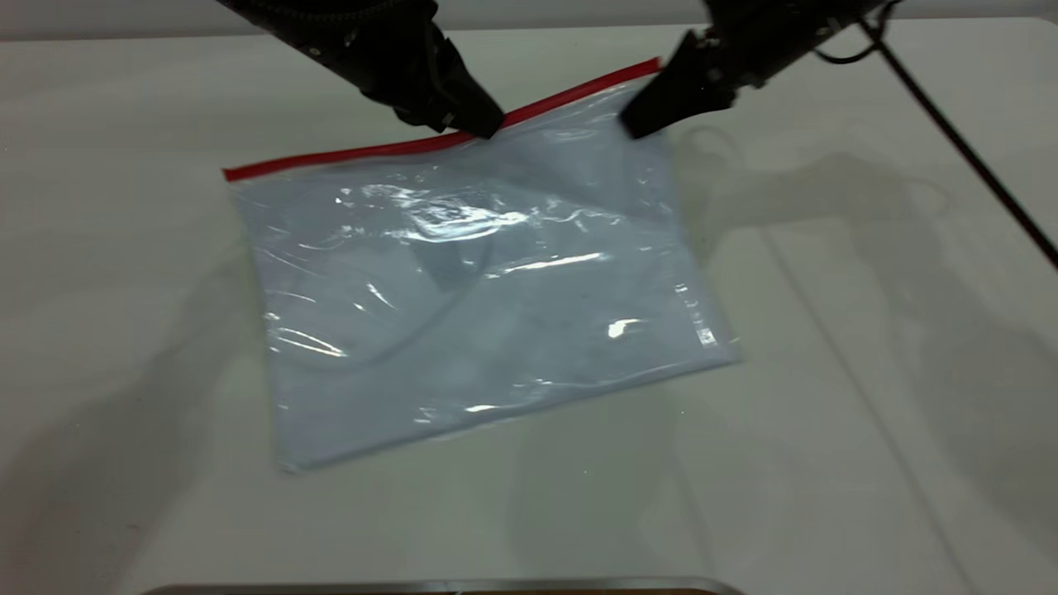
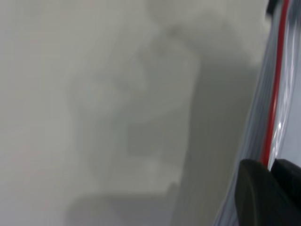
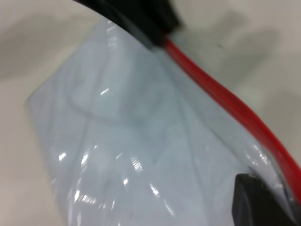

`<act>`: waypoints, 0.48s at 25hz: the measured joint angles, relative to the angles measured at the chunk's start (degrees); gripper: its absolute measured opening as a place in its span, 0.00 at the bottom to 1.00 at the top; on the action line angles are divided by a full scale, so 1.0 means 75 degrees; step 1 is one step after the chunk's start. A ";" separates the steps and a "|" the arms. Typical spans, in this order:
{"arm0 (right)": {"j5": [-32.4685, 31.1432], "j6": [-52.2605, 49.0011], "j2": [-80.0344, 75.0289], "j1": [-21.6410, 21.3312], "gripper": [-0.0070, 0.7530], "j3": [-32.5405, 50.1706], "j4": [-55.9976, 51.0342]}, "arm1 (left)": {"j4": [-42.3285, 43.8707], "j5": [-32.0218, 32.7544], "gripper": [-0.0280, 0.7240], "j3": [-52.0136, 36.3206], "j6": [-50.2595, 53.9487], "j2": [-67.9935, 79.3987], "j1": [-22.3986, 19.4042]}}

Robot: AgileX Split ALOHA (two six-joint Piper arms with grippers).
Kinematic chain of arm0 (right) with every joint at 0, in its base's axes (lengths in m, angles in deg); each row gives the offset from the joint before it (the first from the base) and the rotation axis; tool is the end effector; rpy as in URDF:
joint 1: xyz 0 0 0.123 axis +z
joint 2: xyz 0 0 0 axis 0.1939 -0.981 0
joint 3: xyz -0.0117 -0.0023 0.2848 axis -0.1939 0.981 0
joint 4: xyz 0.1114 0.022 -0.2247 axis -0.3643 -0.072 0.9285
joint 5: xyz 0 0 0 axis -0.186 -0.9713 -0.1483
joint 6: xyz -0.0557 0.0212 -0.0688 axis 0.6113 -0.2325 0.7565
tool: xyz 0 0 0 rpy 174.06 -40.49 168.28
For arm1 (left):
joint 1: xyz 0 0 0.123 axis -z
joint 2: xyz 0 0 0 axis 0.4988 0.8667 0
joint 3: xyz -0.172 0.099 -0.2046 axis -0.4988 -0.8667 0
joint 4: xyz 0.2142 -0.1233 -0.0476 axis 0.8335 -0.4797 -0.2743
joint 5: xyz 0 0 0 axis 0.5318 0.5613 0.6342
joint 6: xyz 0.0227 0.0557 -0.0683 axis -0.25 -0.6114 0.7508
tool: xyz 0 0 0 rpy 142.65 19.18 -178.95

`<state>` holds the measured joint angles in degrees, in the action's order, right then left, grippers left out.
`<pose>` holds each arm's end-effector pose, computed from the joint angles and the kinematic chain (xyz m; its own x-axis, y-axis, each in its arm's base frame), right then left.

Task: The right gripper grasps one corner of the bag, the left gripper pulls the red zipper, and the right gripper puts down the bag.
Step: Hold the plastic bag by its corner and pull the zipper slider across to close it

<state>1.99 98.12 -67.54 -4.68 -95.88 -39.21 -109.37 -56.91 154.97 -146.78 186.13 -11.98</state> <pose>0.4684 0.1227 0.0411 -0.4852 -0.5319 -0.6940 -0.8718 0.3558 0.3368 0.4173 -0.1743 0.0666 -0.3783 0.6702 -0.6385 0.8605 0.5089 0.0243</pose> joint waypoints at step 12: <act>0.0303 -0.0199 -0.0066 -0.1097 0.06 0.0000 0.0252 | 0.2545 -0.0191 0.11 0.0000 0.2760 0.0000 0.0000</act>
<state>4.26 96.63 -68.03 -12.90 -95.88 -37.33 -90.28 -58.34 154.97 -126.08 186.13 -11.98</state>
